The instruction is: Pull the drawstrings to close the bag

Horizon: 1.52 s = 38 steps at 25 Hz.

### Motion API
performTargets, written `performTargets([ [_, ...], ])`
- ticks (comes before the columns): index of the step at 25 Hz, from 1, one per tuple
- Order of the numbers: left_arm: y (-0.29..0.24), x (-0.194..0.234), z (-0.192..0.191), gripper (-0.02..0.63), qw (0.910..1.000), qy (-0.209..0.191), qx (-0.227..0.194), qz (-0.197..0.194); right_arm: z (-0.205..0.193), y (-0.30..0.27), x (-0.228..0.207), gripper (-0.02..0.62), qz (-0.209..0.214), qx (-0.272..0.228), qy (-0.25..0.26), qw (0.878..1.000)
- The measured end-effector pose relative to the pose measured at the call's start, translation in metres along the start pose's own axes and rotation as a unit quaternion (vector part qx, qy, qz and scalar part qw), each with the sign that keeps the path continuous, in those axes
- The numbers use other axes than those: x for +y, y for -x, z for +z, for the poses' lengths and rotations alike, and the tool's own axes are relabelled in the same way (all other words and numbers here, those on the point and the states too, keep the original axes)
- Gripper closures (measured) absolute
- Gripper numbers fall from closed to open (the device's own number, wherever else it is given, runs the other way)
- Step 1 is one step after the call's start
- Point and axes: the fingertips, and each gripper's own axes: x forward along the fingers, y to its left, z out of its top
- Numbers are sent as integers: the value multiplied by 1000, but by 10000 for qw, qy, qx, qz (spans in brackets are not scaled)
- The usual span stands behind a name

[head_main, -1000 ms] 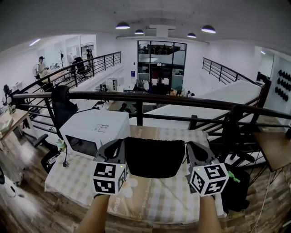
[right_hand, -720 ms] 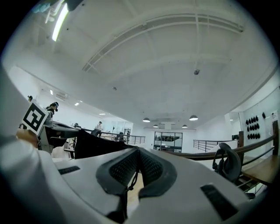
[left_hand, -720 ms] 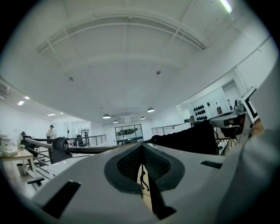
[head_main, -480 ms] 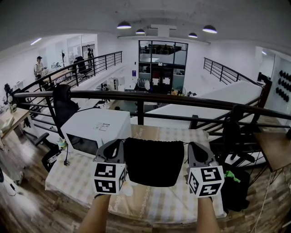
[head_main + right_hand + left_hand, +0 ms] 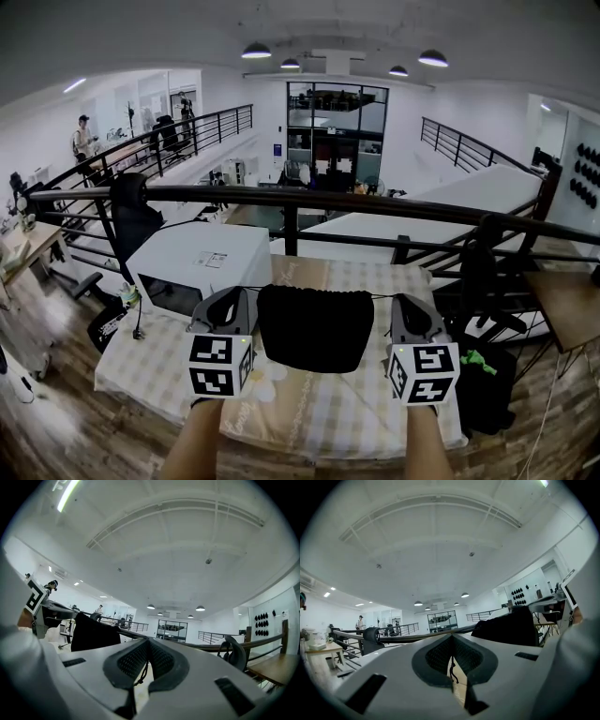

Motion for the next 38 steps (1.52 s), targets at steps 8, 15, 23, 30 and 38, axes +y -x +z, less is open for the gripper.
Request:
performTargets([
  [8, 0, 10, -5, 581, 9999, 33, 40, 99, -5, 1, -8, 575, -119, 59, 1, 9999],
  [15, 3, 18, -15, 581, 9998, 80, 139, 136, -13, 5, -18, 574, -225, 121, -130, 9996],
  [23, 7, 37, -22, 581, 9994, 154, 176, 274, -17, 6, -26, 575, -278, 149, -270, 9991],
  [30, 9, 48, -31, 581, 9988, 200, 262, 364, -27, 7, -36, 575, -342, 196, -443, 9982],
  [38, 13, 59, -39, 581, 9979, 236, 339, 499, -31, 11, -44, 575, -426, 229, -452, 9978],
])
